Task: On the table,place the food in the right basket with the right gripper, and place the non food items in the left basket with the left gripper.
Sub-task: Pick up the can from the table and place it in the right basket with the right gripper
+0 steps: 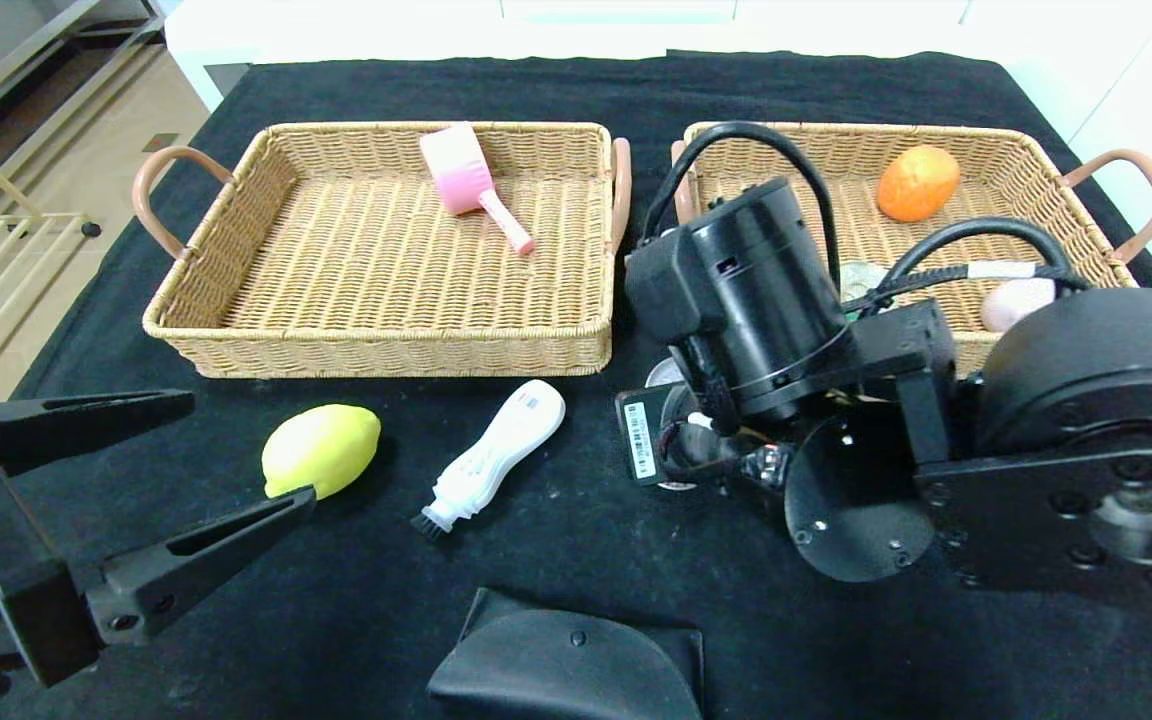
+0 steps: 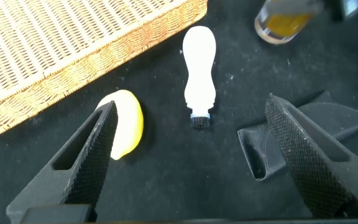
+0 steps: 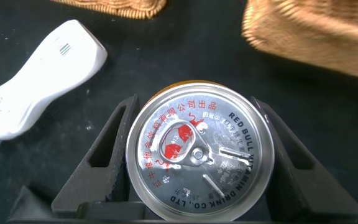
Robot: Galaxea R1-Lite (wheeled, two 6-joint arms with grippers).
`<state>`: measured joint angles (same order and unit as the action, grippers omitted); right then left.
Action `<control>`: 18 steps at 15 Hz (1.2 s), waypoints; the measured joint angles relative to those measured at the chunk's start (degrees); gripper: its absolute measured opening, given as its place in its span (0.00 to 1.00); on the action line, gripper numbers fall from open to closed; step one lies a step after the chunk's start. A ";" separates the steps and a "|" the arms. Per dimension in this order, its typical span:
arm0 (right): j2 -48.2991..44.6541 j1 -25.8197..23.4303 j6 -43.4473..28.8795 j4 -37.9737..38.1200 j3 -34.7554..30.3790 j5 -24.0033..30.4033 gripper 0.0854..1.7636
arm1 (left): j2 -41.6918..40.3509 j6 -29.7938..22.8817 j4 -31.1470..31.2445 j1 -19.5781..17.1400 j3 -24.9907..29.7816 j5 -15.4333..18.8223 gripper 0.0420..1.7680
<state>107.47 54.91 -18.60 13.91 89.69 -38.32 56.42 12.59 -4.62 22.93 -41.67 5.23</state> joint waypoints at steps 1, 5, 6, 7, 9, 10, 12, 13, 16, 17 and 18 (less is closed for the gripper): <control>-1.30 -0.33 0.22 0.76 0.00 -0.02 0.66 | 0.02 0.00 0.00 0.00 0.00 0.02 0.97; -6.21 -3.50 2.24 0.89 0.13 0.00 0.66 | 0.02 0.00 0.00 0.00 0.00 0.02 0.97; -7.14 -4.67 2.86 0.80 0.22 0.06 0.66 | 0.02 0.02 0.00 0.00 0.02 0.02 0.97; -7.86 -6.03 3.45 0.67 0.37 0.15 0.66 | 0.02 0.00 0.00 0.00 0.07 0.00 0.97; -8.87 -9.59 4.58 0.65 1.38 0.34 0.66 | 0.05 0.07 0.00 0.00 0.09 0.00 0.97; -9.20 -11.52 5.27 0.56 2.15 0.45 0.66 | 0.02 0.07 0.00 0.00 0.09 0.00 0.97; -9.63 -15.36 6.73 0.55 3.58 1.46 0.66 | 0.00 0.09 0.00 0.00 0.09 0.02 0.97; -9.74 -17.44 7.45 0.50 4.36 2.35 0.66 | -0.02 0.09 0.00 0.00 0.09 0.00 0.97; -9.26 -23.77 8.27 0.22 7.11 4.85 0.66 | -0.17 0.09 0.00 0.00 0.02 0.02 0.97; -8.68 -25.53 8.27 0.09 8.06 5.71 0.66 | -0.35 0.16 0.00 0.00 -0.02 0.02 0.97; -8.00 -26.90 8.30 0.01 9.13 6.01 0.66 | -0.48 0.17 0.00 0.02 -0.06 0.02 0.97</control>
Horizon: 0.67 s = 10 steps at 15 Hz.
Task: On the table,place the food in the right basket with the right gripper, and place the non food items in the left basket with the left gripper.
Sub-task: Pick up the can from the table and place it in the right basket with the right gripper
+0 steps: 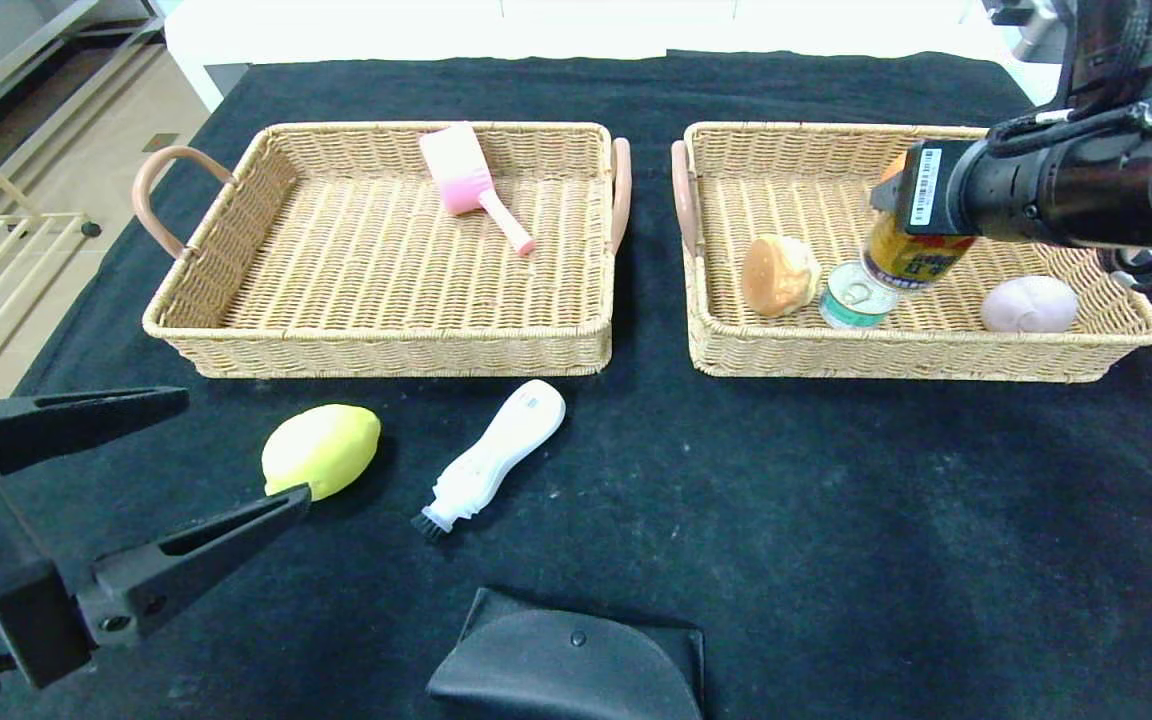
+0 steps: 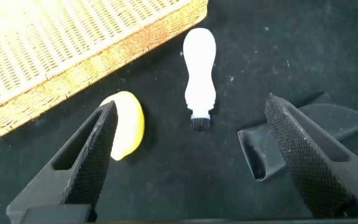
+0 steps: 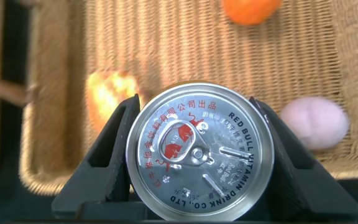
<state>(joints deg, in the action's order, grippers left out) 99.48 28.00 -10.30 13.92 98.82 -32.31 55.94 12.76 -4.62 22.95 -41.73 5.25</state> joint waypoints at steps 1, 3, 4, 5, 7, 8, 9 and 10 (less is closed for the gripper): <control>0.83 -1.24 0.00 -0.04 1.23 0.11 0.66 | -0.16 0.02 0.00 0.02 0.00 0.00 0.97; 2.60 -3.23 0.09 -0.12 3.36 0.15 0.66 | -0.27 0.27 0.00 0.05 0.00 0.00 0.97; 3.63 -4.06 0.02 -0.20 4.21 0.26 0.66 | -0.27 0.27 0.00 0.06 0.02 0.00 0.97; 4.57 -4.69 0.02 -0.73 4.74 0.94 0.66 | -0.27 0.27 0.00 0.06 0.04 -0.02 0.97; 6.56 -5.49 0.28 -4.75 5.84 2.10 0.66 | -0.29 0.27 0.00 0.02 0.06 0.00 0.97; 7.52 -5.81 0.60 -6.16 6.34 2.24 0.66 | -0.29 0.27 0.00 0.02 0.06 -0.02 0.97; 8.41 -6.07 0.74 -6.73 6.72 2.32 0.66 | -0.29 0.27 0.00 0.00 0.06 -0.02 0.97; 9.24 -6.21 0.72 -6.81 6.97 2.35 0.66 | -0.32 0.27 0.00 -0.02 0.06 0.00 0.97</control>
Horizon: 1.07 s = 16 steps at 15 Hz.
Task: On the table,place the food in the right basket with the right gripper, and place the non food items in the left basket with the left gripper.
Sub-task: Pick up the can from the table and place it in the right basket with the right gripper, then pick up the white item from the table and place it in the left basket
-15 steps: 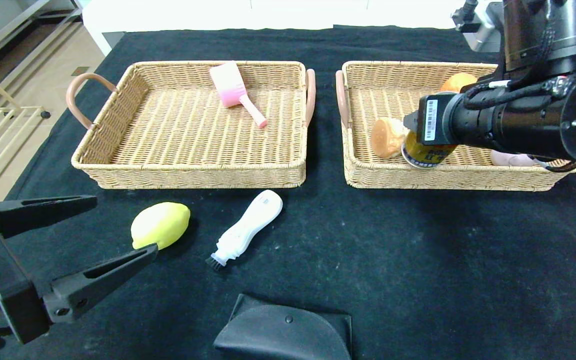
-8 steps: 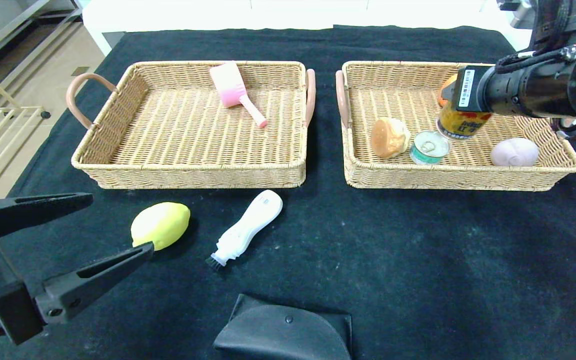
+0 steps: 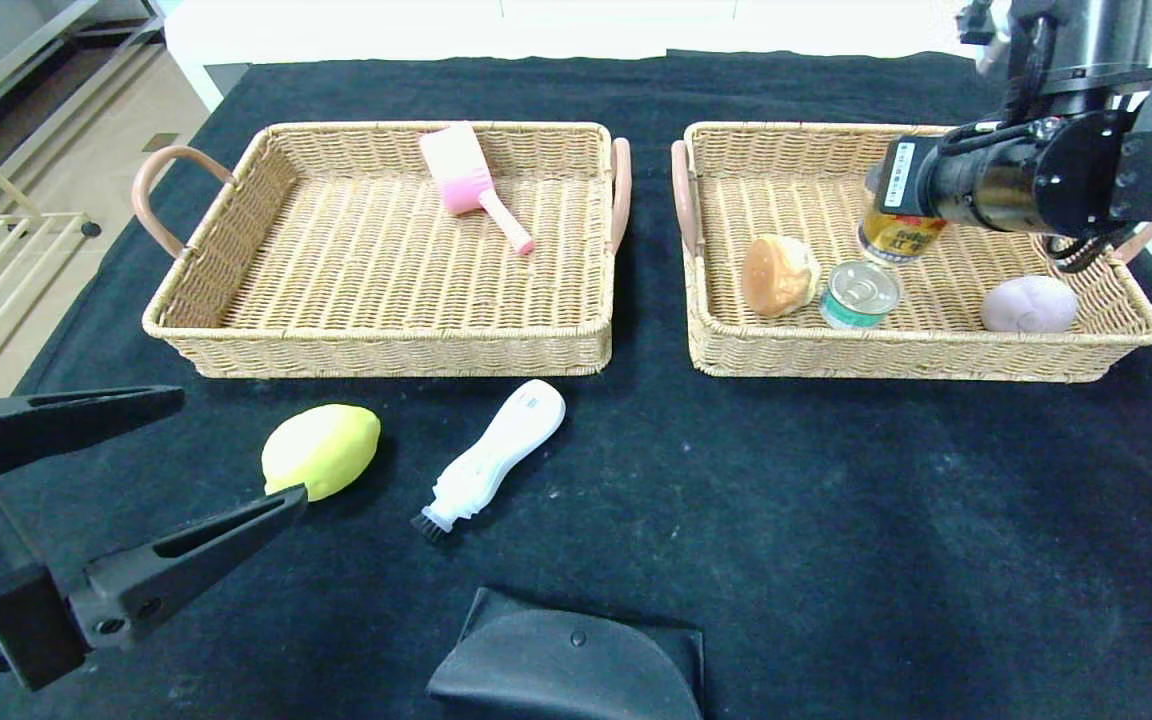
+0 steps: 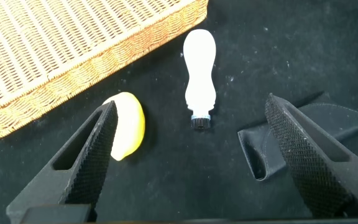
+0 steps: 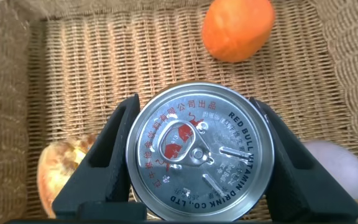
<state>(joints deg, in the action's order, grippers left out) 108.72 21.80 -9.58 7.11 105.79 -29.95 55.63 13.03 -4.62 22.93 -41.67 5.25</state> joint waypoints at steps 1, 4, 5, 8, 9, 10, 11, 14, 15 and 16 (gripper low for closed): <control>0.66 -0.09 0.00 -0.33 0.18 0.02 0.66 | -0.01 0.00 0.00 0.00 0.00 -0.02 0.97; 1.90 -0.28 0.05 -1.68 0.30 0.07 0.66 | -0.04 0.00 0.00 0.00 0.00 -0.02 0.97; 2.08 -0.27 0.05 -1.68 0.30 0.05 0.66 | -0.04 0.00 0.00 0.00 0.00 -0.02 0.97; 2.26 -0.27 0.05 -1.71 0.33 0.05 0.77 | 0.00 0.00 0.00 0.00 0.00 -0.02 0.97; 2.28 -0.28 0.07 -1.60 0.29 0.05 0.79 | 0.00 0.00 0.00 0.00 0.00 0.00 0.97; 2.26 -0.28 0.07 -1.49 0.22 0.05 0.81 | 0.00 0.00 0.00 0.00 0.00 0.00 0.97; 2.22 -0.17 0.05 -1.35 0.16 0.05 0.83 | 0.00 0.00 0.00 0.00 0.00 0.00 0.97; 1.71 0.44 0.07 -0.94 -0.13 0.00 0.87 | 0.00 0.00 0.00 0.00 0.00 0.00 0.97; 1.40 0.69 0.07 -0.88 -0.22 -0.11 0.89 | 0.00 0.00 0.00 0.00 0.00 0.00 0.97; 0.96 1.05 0.07 -0.83 -0.55 -0.11 0.89 | 0.00 0.00 0.00 0.00 0.00 0.00 0.97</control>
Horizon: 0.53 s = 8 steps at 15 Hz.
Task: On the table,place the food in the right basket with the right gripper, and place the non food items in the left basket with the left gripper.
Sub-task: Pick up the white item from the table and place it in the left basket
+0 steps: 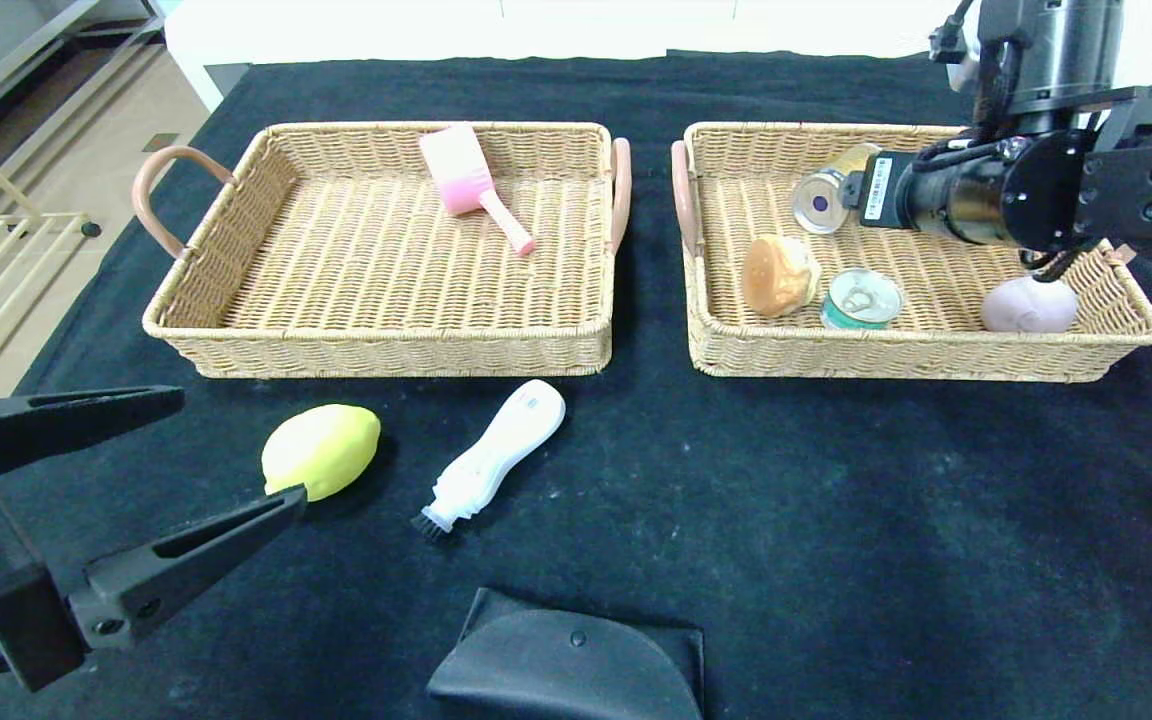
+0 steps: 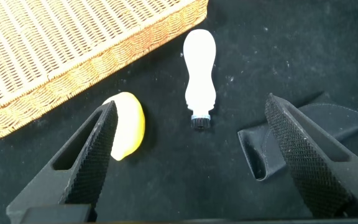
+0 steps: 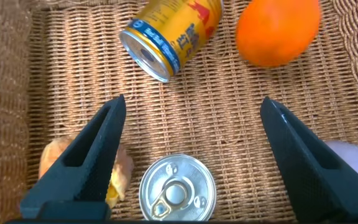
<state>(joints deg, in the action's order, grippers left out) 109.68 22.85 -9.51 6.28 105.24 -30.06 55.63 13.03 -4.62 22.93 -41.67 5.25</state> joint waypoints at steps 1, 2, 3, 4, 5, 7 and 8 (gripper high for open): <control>-0.63 0.39 0.00 0.02 -0.76 -0.04 0.90 | -0.01 0.00 0.00 0.00 0.00 0.00 0.97; -1.50 0.85 0.01 0.05 -1.85 -0.09 0.91 | -0.06 0.00 0.00 0.00 0.00 0.00 0.97; -2.57 1.49 0.04 0.05 -3.29 -0.09 0.92 | -0.06 0.00 0.00 0.00 0.00 0.00 0.97; -3.86 2.32 0.04 0.05 -5.07 -0.09 0.92 | -0.06 0.00 0.00 0.00 0.00 0.06 0.97; -5.57 3.50 0.11 0.00 -7.34 -0.15 0.93 | -0.04 -0.02 0.00 0.00 0.02 0.09 0.97; -9.11 6.28 0.45 -0.06 -11.89 -0.20 0.94 | 0.02 -0.02 0.02 0.05 0.07 0.06 0.97; -11.03 7.69 0.54 -0.24 -14.01 -0.17 0.94 | 0.10 0.05 0.07 0.05 0.13 0.06 0.97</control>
<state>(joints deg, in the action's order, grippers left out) 98.65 30.54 -8.97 6.03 91.23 -30.23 55.72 13.08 -4.55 22.98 -41.53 5.32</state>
